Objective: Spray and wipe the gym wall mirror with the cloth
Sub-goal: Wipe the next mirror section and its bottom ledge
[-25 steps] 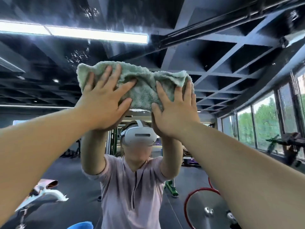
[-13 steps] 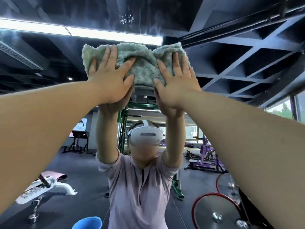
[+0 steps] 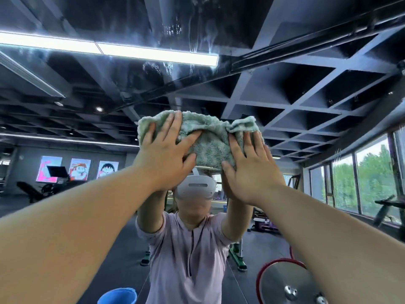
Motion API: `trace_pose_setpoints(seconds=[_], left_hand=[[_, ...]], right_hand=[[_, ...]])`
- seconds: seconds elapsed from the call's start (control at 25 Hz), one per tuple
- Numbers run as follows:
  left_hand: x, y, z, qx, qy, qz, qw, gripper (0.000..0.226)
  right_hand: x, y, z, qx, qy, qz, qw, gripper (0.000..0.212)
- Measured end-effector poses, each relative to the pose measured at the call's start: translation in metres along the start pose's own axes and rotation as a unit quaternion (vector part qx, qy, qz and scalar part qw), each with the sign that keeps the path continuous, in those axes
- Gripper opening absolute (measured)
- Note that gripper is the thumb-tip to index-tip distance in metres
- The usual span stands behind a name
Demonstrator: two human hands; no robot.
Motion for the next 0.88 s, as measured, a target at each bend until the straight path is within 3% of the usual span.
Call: trace_pose_setpoints(seconds=[0.32,0.68,0.88], left_hand=[[-0.057,-0.150,0.039,-0.028,0.012,-0.020,0.999,0.060],[-0.034,-0.076,0.033,0.036,0.014,-0.076,0.996,0.056],[-0.040,-0.111,0.039,-0.058,-0.001,-0.027,0.998,0.061]], right_hand=[[-0.078,-0.132,-0.003,0.029,-0.035,-0.038,0.998,0.064],[-0.058,-0.107,0.015,-0.006,-0.010,-0.055,0.998,0.062],[-0.062,-0.114,0.013,-0.006,-0.012,-0.041,0.999,0.061]])
Point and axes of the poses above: each hand's wrist, its own y-axis away from the middle knuckle, its own x-axis out of the palm, z = x × y, the point moved 5 cm from there along -y, towards the middle knuckle, and after that the axes turned 6 degrees about y, right-handed, at the moved point
